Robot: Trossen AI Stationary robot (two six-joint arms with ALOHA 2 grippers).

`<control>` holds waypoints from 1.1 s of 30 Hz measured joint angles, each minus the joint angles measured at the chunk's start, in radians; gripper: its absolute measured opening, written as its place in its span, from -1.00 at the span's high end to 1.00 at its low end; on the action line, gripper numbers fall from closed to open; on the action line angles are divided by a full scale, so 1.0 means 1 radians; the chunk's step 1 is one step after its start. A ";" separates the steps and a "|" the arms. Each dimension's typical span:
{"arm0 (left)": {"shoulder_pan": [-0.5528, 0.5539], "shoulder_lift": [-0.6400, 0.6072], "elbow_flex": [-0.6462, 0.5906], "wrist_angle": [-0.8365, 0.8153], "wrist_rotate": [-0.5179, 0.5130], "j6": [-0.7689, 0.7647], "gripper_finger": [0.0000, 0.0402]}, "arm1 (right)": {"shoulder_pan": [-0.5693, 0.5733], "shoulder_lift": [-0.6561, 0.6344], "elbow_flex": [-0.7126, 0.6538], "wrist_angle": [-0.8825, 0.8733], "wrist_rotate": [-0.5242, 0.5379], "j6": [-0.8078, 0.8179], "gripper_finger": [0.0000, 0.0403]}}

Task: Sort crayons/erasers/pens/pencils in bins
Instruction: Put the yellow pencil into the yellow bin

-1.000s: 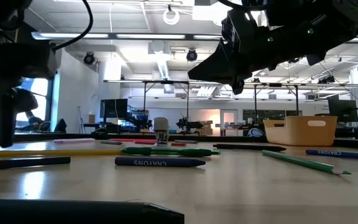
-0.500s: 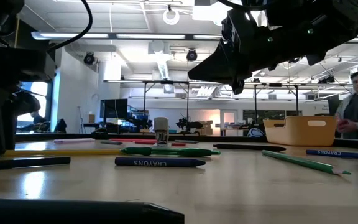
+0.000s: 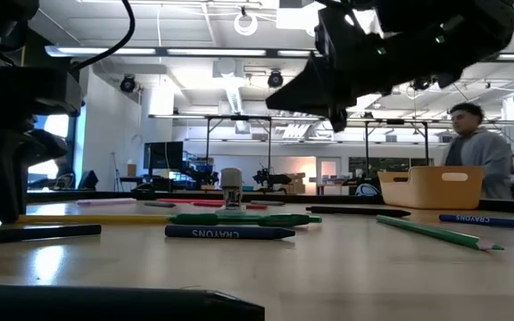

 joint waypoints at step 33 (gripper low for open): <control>0.023 0.000 -0.004 0.214 -0.126 0.038 1.00 | 0.087 0.220 0.225 -0.342 -0.130 0.051 0.26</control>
